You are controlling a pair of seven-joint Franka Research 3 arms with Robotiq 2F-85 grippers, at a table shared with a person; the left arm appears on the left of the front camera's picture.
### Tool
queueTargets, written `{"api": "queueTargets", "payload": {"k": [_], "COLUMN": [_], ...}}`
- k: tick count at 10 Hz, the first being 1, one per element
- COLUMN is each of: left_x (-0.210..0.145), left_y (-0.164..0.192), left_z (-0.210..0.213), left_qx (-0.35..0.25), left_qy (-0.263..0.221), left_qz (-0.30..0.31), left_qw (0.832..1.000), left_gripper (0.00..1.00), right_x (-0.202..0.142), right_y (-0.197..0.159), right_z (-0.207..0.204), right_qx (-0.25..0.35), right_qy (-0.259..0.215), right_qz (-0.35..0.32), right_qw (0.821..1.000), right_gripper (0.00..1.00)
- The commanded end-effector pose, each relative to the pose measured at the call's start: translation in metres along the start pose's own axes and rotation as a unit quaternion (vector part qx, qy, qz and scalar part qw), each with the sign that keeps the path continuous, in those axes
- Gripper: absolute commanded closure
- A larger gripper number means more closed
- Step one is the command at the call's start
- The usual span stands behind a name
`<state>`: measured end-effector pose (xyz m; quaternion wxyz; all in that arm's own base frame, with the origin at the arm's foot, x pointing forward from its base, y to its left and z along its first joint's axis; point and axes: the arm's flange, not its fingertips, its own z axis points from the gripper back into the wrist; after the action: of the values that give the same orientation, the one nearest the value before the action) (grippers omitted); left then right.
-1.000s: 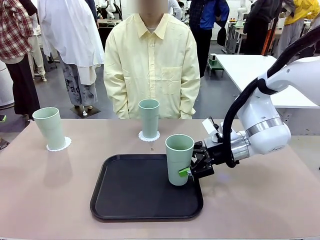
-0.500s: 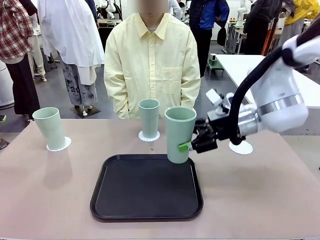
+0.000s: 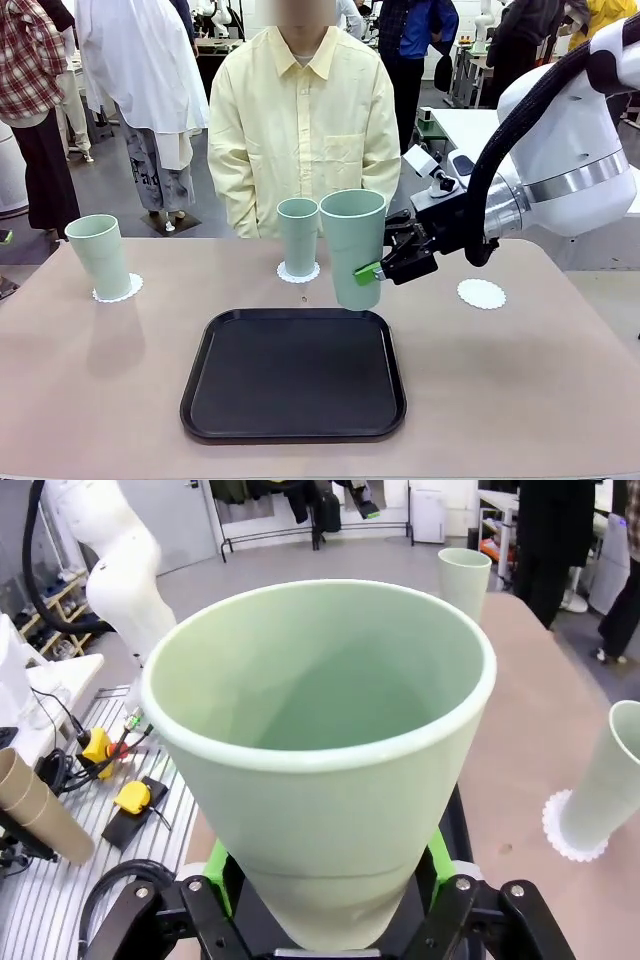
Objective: Place coasters on the table and set cups on them.
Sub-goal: Take one Reusable plastic cup from the Flat Tray and place it on a coaster set by the human.
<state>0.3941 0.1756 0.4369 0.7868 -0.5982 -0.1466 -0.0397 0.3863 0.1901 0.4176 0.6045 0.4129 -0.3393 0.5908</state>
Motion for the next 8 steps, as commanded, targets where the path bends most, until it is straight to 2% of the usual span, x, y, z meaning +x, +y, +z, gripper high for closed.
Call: {"api": "queueTargets", "payload": {"k": [1, 2, 3, 6, 8], "left_x": [-0.001, -0.001, -0.001, -0.001, -0.001], "left_y": [-0.002, -0.002, -0.002, -0.002, -0.002], "left_z": [0.001, 0.001, 0.001, 0.001, 0.001], "left_qx": [0.0, 0.0, 0.0, 0.0, 0.0], "left_qy": [-0.002, -0.002, -0.002, -0.002, -0.002], "left_qz": [0.002, 0.002, 0.002, 0.002, 0.002], "left_qw": [1.0, 1.0, 1.0, 1.0, 1.0], "left_gripper": [0.0, 0.0, 0.0, 0.0, 0.0], "right_x": [0.001, 0.001, -0.002, -0.019, -0.024], "right_y": [0.0, -0.002, -0.019, -0.08, -0.096], "right_z": [-0.001, -0.001, 0.012, 0.106, 0.168], "right_qx": [-0.001, 0.074, 0.078, 0.015, -0.065], "right_qy": [0.002, 0.023, 0.036, 0.027, 0.013], "right_qz": [0.0, 0.038, 0.068, 0.064, 0.046], "right_qw": [1.0, 0.996, 0.994, 0.997, 0.997], "right_gripper": [0.18, 0.18, 0.18, 0.18, 0.18]}}
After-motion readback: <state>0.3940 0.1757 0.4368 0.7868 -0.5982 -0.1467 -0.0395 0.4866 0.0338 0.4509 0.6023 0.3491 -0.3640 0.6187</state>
